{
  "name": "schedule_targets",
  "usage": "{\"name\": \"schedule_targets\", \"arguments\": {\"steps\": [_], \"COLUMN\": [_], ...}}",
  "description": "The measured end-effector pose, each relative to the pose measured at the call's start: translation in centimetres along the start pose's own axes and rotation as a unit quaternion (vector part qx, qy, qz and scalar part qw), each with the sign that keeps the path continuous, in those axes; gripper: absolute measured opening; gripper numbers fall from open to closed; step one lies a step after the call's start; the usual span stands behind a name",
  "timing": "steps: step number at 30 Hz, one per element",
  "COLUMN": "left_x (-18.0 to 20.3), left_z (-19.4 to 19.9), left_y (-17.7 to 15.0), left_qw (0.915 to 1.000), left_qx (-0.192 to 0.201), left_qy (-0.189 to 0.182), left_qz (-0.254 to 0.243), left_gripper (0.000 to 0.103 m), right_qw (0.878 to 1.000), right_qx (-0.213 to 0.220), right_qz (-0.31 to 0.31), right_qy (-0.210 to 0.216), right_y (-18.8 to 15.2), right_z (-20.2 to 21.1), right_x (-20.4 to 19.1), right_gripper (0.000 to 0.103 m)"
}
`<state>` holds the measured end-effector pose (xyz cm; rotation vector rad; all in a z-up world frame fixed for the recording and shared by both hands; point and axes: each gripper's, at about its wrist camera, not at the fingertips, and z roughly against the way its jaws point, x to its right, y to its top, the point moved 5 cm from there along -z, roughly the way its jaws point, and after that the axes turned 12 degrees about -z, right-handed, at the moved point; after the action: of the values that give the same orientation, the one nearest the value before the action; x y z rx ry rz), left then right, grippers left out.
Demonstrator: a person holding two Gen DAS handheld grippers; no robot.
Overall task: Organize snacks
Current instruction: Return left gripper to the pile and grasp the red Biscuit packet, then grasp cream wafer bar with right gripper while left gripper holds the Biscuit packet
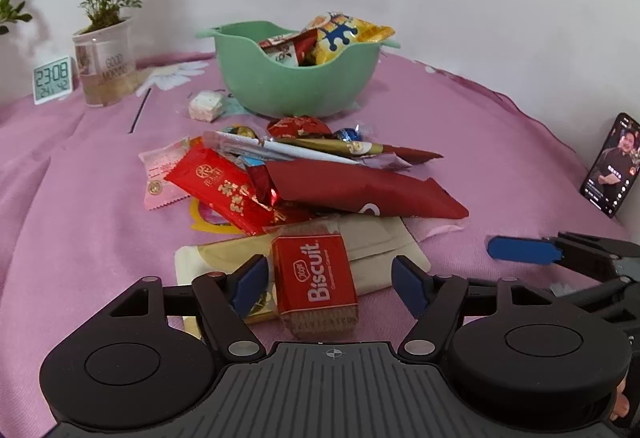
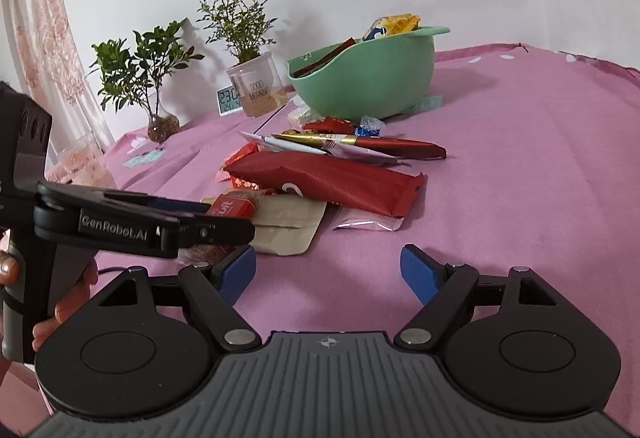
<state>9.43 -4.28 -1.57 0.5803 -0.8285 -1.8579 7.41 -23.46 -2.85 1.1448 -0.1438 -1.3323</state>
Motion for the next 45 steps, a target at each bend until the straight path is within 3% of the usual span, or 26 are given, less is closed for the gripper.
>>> {"name": "schedule_targets", "arguments": {"steps": [14, 24, 26, 29, 30, 35, 45], "left_x": [-2.7, -7.7, -8.3, -9.0, -9.2, -9.9, -9.3], "left_z": [3.0, 6.1, 6.4, 6.5, 6.5, 6.6, 7.7], "left_y": [-1.7, -5.5, -6.1, -6.7, -6.8, -7.2, -8.1], "left_qw": [0.9976, 0.9878, 0.9858, 0.9839, 0.9835, 0.9828, 0.9838], "left_qx": [0.019, 0.003, 0.002, -0.001, -0.001, 0.006, 0.002], "left_qy": [0.052, 0.117, 0.127, 0.132, 0.133, 0.129, 0.142], "left_qz": [0.041, 0.102, 0.110, 0.121, 0.122, 0.132, 0.110], "left_gripper": [0.103, 0.103, 0.103, 0.103, 0.103, 0.103, 0.103], "right_qw": [0.999, 0.997, 0.994, 0.978, 0.975, 0.982, 0.976], "right_qx": [-0.019, -0.040, -0.055, -0.107, -0.106, -0.058, -0.066], "right_qz": [0.022, 0.067, 0.081, 0.070, 0.076, 0.161, 0.189], "right_qy": [0.019, 0.023, 0.047, 0.165, 0.180, 0.081, 0.090], "right_y": [0.3, 0.2, -0.3, -1.4, -1.6, -0.9, 0.3], "right_z": [-2.3, -4.6, -4.6, -3.0, -2.4, -2.9, -7.6], "right_x": [-2.2, -4.9, -5.7, -7.5, -8.0, -8.9, -11.8], "right_gripper": [0.083, 0.086, 0.086, 0.082, 0.082, 0.082, 0.082]}}
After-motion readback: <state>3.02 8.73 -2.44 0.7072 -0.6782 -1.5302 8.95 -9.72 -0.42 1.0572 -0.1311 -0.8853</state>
